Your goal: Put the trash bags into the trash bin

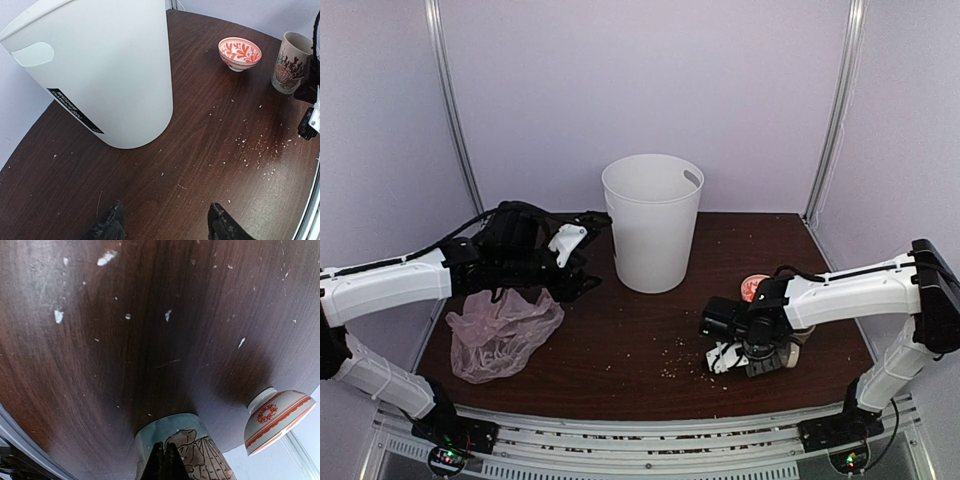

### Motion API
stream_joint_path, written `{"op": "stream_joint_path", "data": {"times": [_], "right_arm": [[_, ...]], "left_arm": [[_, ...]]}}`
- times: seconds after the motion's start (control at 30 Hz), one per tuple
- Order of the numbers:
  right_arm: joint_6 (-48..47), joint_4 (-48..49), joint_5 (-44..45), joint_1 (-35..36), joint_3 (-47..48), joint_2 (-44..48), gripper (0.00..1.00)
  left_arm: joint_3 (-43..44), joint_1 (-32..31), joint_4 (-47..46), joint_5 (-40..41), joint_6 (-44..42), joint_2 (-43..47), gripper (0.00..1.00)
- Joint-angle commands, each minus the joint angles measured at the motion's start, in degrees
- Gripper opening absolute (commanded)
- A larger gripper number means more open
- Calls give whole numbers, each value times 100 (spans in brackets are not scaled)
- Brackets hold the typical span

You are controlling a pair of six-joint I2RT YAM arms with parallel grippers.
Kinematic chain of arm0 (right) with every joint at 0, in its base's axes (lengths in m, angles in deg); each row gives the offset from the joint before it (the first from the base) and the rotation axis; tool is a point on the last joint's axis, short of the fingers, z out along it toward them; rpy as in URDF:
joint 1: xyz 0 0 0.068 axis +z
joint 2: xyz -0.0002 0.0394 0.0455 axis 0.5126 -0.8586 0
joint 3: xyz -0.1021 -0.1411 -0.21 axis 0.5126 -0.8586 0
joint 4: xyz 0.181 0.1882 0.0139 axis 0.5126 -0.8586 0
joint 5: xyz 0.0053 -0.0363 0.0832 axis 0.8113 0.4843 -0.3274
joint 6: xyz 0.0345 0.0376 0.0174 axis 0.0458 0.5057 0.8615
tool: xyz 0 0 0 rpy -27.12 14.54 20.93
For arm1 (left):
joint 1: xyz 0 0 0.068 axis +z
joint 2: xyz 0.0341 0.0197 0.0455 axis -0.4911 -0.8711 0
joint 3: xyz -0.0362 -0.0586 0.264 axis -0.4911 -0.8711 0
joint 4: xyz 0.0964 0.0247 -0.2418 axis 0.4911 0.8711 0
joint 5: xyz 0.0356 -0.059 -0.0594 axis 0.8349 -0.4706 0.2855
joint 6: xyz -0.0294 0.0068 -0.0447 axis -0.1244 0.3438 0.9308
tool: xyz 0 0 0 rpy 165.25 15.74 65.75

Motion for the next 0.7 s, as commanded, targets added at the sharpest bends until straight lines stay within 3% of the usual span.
{"op": "stream_joint_path", "data": {"times": [0.0, 0.67], "right_arm": [[82, 118, 278, -124, -139, 22, 0], [-189, 442, 719, -921, -712, 62, 0]], "left_arm": [[-1, 3, -70, -44, -47, 164, 57], [-6, 2, -68, -149, -35, 162, 58]]}}
